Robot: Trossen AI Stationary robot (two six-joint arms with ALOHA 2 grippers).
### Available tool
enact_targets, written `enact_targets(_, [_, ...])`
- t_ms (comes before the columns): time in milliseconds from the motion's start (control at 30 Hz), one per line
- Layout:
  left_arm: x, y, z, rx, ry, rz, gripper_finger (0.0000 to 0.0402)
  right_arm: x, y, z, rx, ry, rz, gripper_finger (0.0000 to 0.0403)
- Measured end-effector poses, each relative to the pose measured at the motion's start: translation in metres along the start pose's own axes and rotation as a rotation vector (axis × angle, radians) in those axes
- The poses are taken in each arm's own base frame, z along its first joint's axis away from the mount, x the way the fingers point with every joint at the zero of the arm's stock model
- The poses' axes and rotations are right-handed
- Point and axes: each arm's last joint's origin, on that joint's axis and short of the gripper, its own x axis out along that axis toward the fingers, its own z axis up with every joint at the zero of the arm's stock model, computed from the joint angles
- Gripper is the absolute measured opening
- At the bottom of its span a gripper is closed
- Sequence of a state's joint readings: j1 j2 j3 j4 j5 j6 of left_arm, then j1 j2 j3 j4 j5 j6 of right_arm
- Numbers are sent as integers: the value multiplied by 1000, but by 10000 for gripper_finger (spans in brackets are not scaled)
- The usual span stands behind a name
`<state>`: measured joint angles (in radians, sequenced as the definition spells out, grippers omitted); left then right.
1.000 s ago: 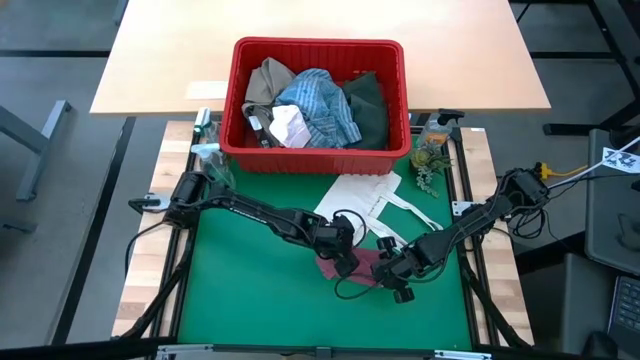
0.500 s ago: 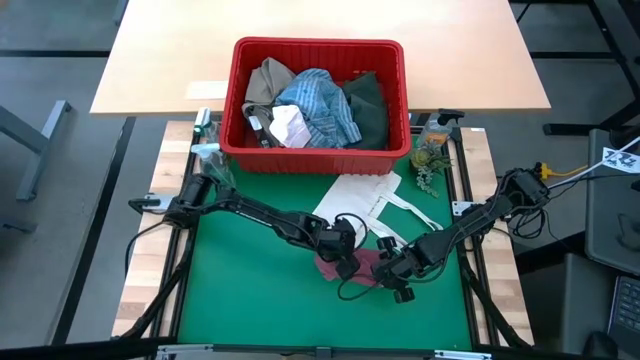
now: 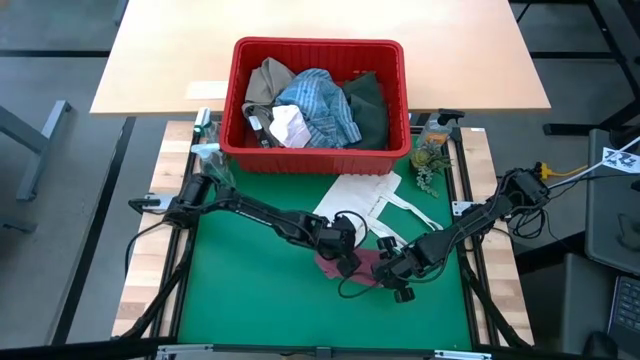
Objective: Fold Laundry from Bin
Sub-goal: Fold the pink underwear
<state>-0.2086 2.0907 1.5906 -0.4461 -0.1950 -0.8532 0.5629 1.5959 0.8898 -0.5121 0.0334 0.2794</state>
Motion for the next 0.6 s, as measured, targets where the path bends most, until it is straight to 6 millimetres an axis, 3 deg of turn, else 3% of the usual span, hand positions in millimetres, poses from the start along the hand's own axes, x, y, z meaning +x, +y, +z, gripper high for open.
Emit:
enact_targets(133, [1,2,2,42,28,-25,42,0,0,-1,0,7,-2,163])
enact_targets(433, [2,3,11,52,-11,-61,117,0,0,-1,0,14,-4,163])
enact_targets(600, [1,-3,19,101,-81,-129,125,-3,0,0,-1,38,-11,163])
